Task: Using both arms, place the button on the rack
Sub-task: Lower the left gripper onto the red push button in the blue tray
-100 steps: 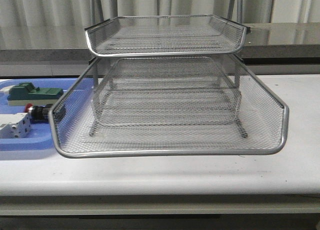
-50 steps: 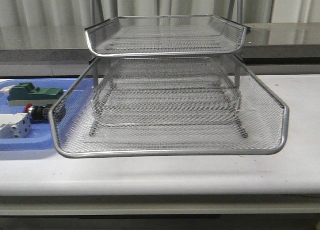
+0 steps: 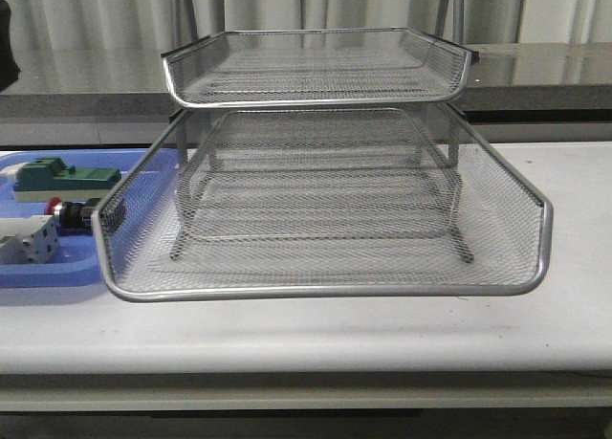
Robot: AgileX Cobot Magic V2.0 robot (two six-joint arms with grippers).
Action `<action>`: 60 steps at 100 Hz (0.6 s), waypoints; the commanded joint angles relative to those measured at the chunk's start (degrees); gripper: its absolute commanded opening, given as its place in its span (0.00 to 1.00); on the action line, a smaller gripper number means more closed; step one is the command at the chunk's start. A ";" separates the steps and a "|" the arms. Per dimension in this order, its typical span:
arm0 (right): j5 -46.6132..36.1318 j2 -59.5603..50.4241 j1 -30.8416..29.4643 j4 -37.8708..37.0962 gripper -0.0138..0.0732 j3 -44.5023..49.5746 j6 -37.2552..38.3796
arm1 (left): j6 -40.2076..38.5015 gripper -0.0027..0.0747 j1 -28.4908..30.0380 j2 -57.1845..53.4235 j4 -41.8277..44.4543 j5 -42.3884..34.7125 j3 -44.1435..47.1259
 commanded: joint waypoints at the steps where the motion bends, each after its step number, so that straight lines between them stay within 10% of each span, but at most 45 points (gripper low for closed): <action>1: -3.10 0.36 -0.28 0.18 0.08 -1.28 0.05 | 4.18 0.84 -0.31 2.21 -1.36 2.21 -7.35; 60: -3.10 0.36 -0.28 0.18 0.08 -1.28 0.05 | 30.25 0.84 -3.12 22.13 -6.26 16.32 -26.42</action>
